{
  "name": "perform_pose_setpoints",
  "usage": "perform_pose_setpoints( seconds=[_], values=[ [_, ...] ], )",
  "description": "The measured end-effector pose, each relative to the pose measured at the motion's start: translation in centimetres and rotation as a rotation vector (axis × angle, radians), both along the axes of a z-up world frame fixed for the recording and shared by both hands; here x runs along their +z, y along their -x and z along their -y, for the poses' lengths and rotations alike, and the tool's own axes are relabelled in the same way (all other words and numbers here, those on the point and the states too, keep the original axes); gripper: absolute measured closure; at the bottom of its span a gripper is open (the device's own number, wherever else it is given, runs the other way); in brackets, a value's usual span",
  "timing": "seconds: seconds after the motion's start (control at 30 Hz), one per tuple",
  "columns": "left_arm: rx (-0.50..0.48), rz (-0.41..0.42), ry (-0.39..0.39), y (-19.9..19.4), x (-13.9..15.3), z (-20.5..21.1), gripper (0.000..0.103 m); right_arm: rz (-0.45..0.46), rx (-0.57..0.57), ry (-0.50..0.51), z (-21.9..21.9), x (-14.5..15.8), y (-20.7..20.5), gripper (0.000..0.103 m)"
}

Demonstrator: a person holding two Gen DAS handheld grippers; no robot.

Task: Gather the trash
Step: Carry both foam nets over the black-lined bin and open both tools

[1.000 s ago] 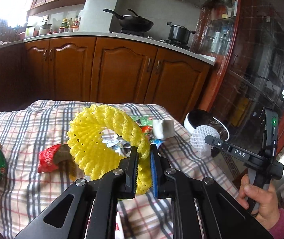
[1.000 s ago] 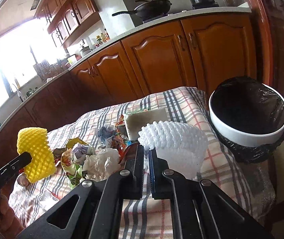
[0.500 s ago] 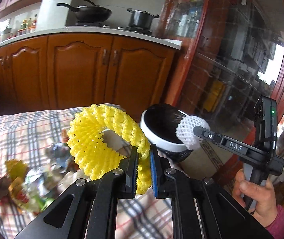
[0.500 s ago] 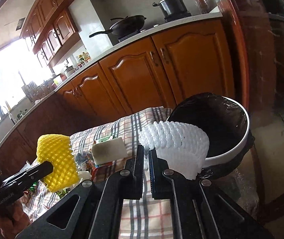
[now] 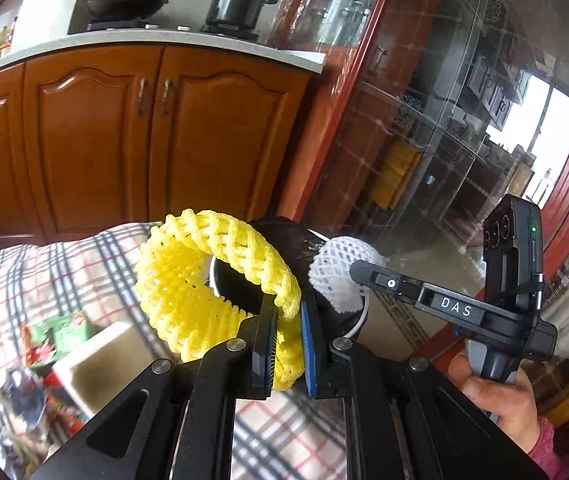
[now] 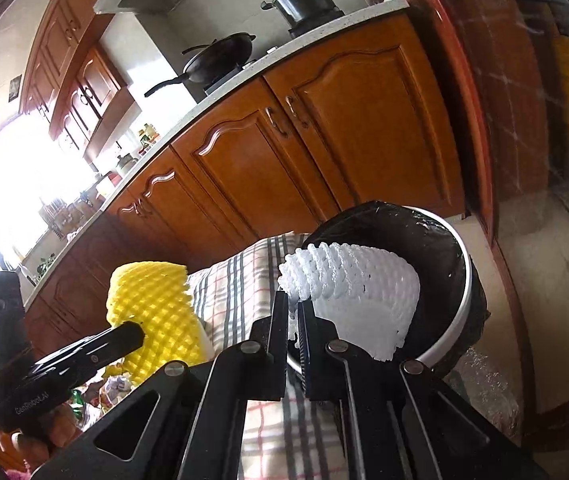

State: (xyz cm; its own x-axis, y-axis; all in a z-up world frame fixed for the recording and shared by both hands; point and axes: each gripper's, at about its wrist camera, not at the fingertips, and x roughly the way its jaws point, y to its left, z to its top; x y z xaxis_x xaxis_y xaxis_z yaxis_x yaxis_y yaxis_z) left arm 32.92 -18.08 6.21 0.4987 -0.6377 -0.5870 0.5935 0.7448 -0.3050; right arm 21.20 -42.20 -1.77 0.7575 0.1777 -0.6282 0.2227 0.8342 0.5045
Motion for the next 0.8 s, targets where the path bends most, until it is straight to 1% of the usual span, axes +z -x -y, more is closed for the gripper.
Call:
perform_pose_setpoints(
  seconds=[0.1,0.23,0.37,0.4,0.43,0.5,0.53,0.6,0.63,0.67,0.7,0.77,0.8],
  values=[
    [-0.018,-0.016,-0.007,-2.6,-0.5,2.2,0.093,-0.014,0.001,-0.025,1.3,-0.7,-1.1,0.098],
    [-0.031,-0.057,-0.02,-5.8,-1.8,4.1,0.093,-0.044,-0.005,-0.046,2.8,-1.9,-2.3,0.098],
    [-0.041,-0.102,-0.038,-8.0,-3.2,5.6,0.092,-0.066,-0.013,-0.061,3.6,-3.0,-2.7,0.098],
    [-0.043,-0.113,-0.045,-8.5,-3.6,5.8,0.086,-0.073,-0.017,-0.066,3.9,-3.2,-2.8,0.097],
    [-0.042,-0.12,-0.051,-8.7,-3.8,6.1,0.084,-0.079,-0.017,-0.074,4.1,-3.5,-3.0,0.095],
    [-0.037,-0.122,-0.063,-9.3,-4.1,6.9,0.071,-0.087,-0.019,-0.092,4.4,-4.0,-3.0,0.093],
    [-0.036,-0.12,-0.07,-9.5,-4.2,6.9,0.069,-0.091,-0.024,-0.095,4.5,-4.1,-3.0,0.093],
    [-0.031,-0.115,-0.079,-9.1,-4.2,6.9,0.06,-0.096,-0.031,-0.11,4.8,-4.5,-2.9,0.093],
    [-0.028,-0.111,-0.077,-8.9,-4.1,6.8,0.058,-0.098,-0.038,-0.113,4.9,-4.5,-2.7,0.092],
    [-0.021,-0.105,-0.074,-7.7,-4.1,6.5,0.054,-0.098,-0.045,-0.115,5.1,-4.6,-2.5,0.091],
    [-0.013,-0.102,-0.072,-7.1,-4.0,6.1,0.052,-0.096,-0.051,-0.12,5.2,-4.6,-2.3,0.088],
    [0.001,-0.104,-0.064,-6.6,-3.8,5.4,0.051,-0.089,-0.062,-0.128,5.2,-4.4,-2.0,0.078],
    [0.01,-0.108,-0.057,-6.3,-3.9,5.0,0.051,-0.086,-0.067,-0.128,5.3,-4.4,-1.8,0.069]
  ],
)
